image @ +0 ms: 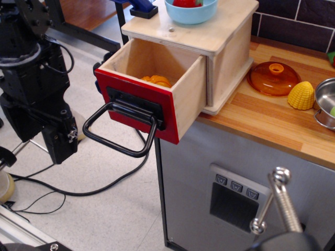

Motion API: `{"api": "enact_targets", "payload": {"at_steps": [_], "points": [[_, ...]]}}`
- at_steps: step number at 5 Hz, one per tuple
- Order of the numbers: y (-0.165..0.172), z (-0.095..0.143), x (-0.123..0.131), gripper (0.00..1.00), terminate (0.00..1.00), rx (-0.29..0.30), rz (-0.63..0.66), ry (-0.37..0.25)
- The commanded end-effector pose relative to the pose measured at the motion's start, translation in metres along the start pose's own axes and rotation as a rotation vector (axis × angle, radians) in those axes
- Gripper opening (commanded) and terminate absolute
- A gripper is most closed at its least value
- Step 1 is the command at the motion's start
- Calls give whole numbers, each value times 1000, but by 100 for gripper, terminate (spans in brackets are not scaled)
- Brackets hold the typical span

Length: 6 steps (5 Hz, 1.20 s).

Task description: Close drawer of box

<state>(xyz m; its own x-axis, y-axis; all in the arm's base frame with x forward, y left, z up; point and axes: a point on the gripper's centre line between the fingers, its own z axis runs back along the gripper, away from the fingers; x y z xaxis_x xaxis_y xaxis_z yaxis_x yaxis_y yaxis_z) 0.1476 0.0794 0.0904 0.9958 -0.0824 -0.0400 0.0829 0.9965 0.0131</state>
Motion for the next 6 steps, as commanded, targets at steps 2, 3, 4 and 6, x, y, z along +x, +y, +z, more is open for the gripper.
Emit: {"api": "enact_targets", "payload": {"at_steps": [2,3,4,6], "points": [[1,-1,13,100,0,18,4,-37],[3,4,34,100,0,2,15,-58],[2,12,57,100,0,2,28,-104],[12,14,113,100,0,0,90,-164]]}}
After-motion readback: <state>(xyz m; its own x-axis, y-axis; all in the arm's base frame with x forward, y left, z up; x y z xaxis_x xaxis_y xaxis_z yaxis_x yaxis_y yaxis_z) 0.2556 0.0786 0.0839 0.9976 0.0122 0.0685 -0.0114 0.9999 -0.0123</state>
